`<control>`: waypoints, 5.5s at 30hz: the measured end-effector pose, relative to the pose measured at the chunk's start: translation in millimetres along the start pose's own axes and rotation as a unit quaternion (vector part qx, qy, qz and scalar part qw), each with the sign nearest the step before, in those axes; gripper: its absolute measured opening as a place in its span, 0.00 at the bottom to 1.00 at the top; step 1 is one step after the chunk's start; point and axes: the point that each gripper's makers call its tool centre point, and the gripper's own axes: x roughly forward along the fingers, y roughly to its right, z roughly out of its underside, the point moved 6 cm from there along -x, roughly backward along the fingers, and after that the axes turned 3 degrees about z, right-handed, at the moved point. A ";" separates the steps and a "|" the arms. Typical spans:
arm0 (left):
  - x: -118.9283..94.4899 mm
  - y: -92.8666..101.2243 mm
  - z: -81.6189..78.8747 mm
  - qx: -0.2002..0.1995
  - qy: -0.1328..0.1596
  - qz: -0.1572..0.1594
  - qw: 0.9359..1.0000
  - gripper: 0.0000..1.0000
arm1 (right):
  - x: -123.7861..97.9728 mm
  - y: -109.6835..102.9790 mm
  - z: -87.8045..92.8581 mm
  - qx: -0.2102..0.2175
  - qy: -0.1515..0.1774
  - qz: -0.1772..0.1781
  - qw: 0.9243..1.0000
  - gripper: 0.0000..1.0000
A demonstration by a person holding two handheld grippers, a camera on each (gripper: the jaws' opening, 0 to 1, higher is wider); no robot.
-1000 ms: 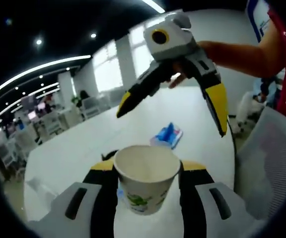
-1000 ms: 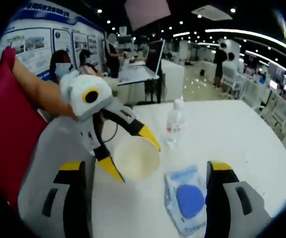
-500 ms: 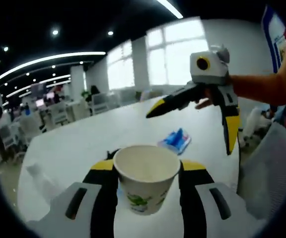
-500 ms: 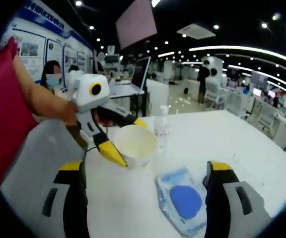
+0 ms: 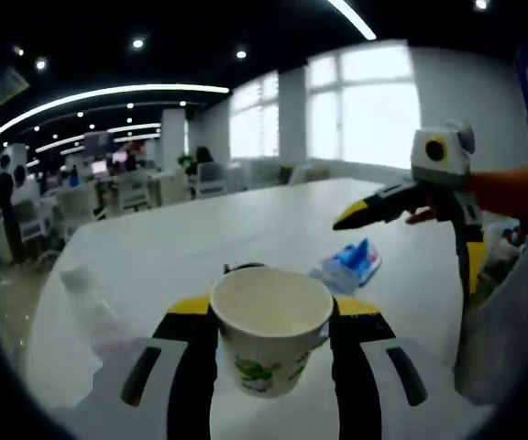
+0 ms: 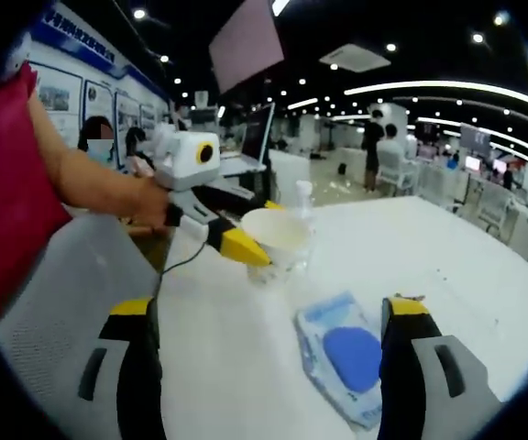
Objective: Arrange the tabletop items into an orderly group along one side of the table until the central work area is clear of visible clutter.
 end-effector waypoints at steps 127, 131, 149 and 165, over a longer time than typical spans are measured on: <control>2.4 -41.1 59.4 -0.056 -0.072 -0.129 0.987 0.57 | -0.2 10.7 10.4 0.045 0.018 -0.011 0.999 0.96; -3.6 -31.6 52.2 -0.050 -0.071 -0.113 0.990 0.59 | -2.8 7.9 9.8 0.044 0.018 -0.007 0.999 0.96; -1.8 27.9 -13.3 0.011 -0.022 -0.013 1.000 0.58 | -25.1 5.9 9.1 0.047 0.020 0.025 0.998 0.96; 45.0 39.1 -33.3 0.038 -0.026 0.034 0.998 0.56 | -54.9 31.8 11.1 0.051 0.019 0.080 0.995 0.92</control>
